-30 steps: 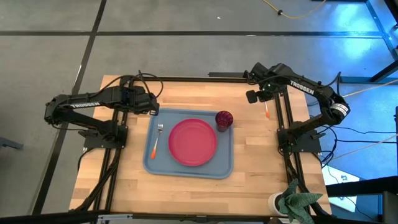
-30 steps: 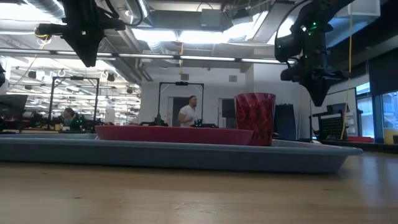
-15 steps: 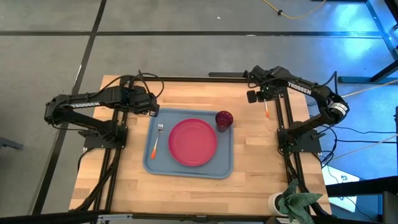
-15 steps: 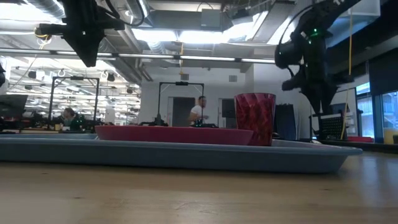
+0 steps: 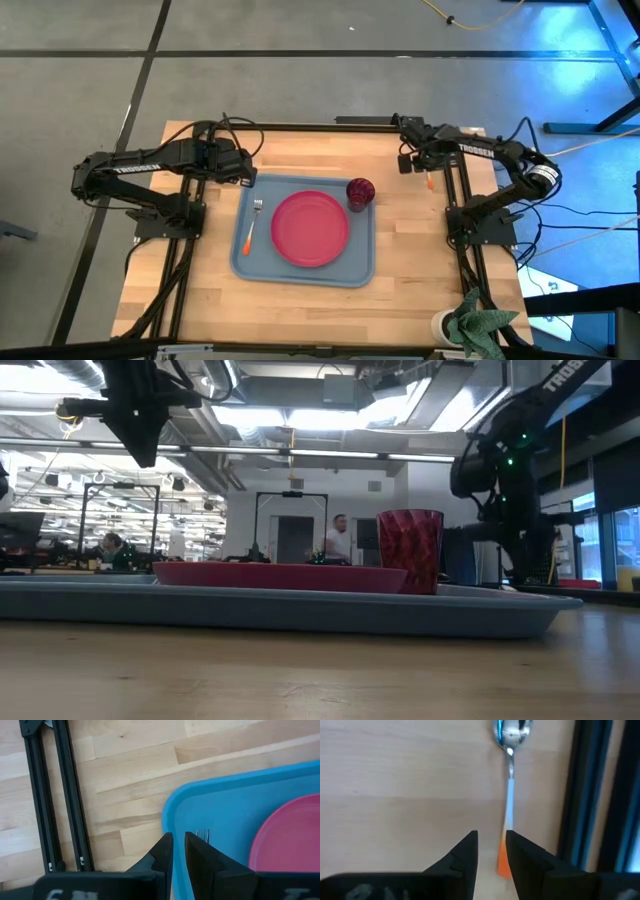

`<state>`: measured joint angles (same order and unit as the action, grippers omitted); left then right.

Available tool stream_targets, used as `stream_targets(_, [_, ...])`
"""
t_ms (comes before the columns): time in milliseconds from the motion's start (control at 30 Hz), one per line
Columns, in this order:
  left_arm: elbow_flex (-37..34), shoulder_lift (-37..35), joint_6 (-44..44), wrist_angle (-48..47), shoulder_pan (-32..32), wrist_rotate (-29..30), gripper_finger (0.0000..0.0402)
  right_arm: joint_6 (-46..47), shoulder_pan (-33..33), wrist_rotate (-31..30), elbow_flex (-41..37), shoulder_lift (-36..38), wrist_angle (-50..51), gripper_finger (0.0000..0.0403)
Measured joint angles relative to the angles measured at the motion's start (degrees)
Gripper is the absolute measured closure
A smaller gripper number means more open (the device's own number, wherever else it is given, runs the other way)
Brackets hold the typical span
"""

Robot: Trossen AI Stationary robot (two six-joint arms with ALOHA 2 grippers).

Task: Pick and place plate/cup/fork/spoon on tray
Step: Put the orange spoon on the blue serving tray to the left of the red plate

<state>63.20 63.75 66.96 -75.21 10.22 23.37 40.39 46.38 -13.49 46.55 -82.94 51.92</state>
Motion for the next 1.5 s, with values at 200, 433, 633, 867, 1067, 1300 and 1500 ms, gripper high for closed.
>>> stream_targets(200, [0.0, 0.0, -0.1, 2.1, 0.0, 0.0, 0.036, 0.1, 0.2, -3.5, -2.7, 0.0, -4.5, 0.0297])
stream_targets(433, [0.0, 0.0, -0.1, 3.0, 0.0, 0.0, 0.036, -0.2, 1.6, -7.5, -2.7, 0.0, -6.6, 0.0297])
stream_targets(633, [0.0, 0.0, 0.0, 3.0, 0.0, -0.1, 0.036, -0.5, 3.6, -6.8, -2.7, -1.8, -7.6, 0.0297])
stream_targets(867, [0.0, 0.0, -0.1, 2.9, 0.0, -0.1, 0.036, -1.6, 5.0, -6.4, -2.7, -5.5, -8.4, 0.0297])
stream_targets(1067, [0.0, 0.0, -0.1, 2.9, 0.0, -0.1, 0.036, -1.4, 5.9, -5.9, -2.7, -9.2, -8.7, 0.0297])
stream_targets(1300, [0.0, 0.0, -0.1, 2.9, 0.0, -0.1, 0.036, -1.8, 6.2, -5.4, -2.3, -11.7, -8.6, 0.0297])
stream_targets(1500, [0.0, 0.0, -0.1, 2.9, 0.0, -0.1, 0.036, -2.1, 6.2, -3.9, -2.4, -11.8, -9.3, 0.0338])
